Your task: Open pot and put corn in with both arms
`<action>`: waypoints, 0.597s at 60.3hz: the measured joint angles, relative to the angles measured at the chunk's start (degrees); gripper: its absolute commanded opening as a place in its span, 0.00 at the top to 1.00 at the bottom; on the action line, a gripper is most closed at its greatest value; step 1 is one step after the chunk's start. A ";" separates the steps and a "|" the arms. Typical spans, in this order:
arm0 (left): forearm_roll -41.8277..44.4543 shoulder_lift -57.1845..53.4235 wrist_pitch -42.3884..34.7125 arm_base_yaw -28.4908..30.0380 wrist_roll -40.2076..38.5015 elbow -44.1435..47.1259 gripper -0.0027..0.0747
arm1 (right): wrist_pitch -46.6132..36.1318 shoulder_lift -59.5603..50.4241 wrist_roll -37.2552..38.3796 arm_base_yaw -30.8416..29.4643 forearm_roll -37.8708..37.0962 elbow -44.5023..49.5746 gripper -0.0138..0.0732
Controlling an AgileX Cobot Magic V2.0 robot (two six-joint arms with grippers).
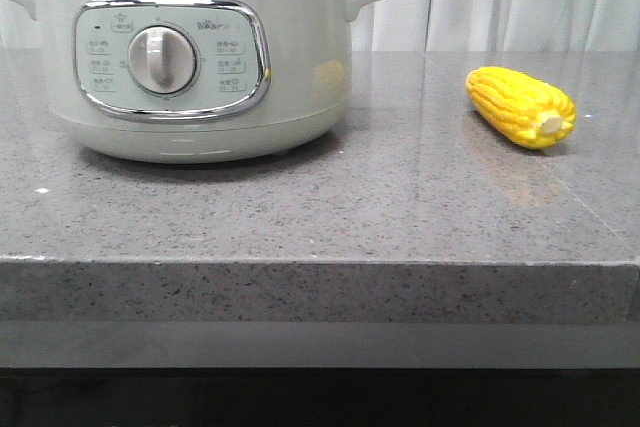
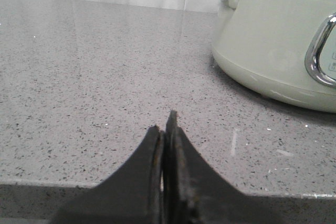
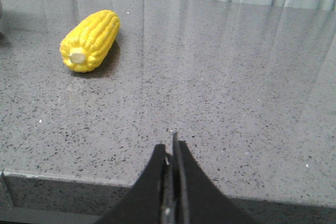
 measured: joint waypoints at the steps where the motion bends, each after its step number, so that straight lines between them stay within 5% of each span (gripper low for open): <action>1: 0.00 0.00 0.00 0.00 0.00 0.00 0.99 | 0.00 0.00 0.00 0.00 0.00 0.00 0.92; 36: 0.00 0.00 -0.04 0.00 0.00 0.00 0.99 | 0.00 0.00 0.00 0.00 0.00 0.00 0.92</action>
